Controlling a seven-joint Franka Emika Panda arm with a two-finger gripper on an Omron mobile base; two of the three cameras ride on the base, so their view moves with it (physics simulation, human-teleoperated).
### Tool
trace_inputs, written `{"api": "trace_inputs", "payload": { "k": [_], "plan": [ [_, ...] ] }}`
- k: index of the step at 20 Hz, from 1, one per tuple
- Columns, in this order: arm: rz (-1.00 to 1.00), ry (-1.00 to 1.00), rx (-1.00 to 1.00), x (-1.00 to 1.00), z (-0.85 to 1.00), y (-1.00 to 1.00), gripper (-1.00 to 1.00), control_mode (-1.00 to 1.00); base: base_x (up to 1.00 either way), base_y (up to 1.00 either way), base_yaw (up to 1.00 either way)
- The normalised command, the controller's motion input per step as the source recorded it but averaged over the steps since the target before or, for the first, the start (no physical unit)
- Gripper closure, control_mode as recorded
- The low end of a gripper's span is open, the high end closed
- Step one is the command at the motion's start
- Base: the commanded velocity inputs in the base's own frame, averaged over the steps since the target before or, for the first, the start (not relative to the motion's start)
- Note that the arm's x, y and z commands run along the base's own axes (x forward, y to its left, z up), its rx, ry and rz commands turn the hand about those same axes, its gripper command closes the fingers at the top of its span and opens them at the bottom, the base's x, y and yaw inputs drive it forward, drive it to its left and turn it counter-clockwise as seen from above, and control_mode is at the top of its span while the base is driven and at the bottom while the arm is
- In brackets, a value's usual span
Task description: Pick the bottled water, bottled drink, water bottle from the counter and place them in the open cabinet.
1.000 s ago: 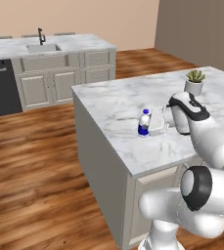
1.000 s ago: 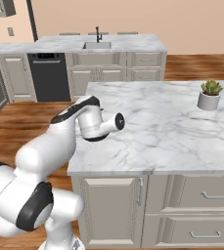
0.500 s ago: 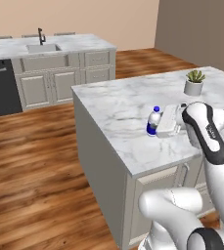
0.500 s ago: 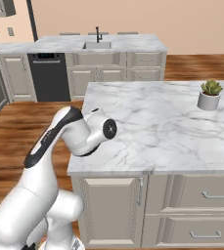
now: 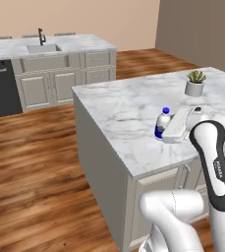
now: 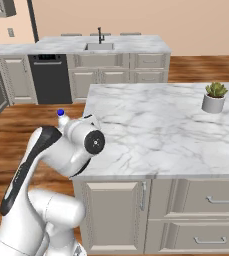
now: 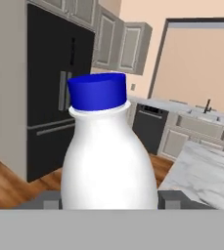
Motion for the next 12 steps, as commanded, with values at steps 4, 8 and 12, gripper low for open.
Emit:
{"api": "trace_inputs", "payload": {
  "k": [4, 8, 12],
  "plan": [
    [-0.02, 0.0, 0.0, -0.1, 0.01, 0.0, 1.0, 1.0, 0.0, 0.0, 0.0],
    [0.0, 0.0, 0.0, 0.0, 0.0, 0.0, 1.0, 1.0, -0.01, 0.0, -0.18],
    [0.0, 0.0, 0.0, 0.0, 0.0, 0.0, 1.0, 1.0, -0.14, 0.0, -0.47]
  ]
}}
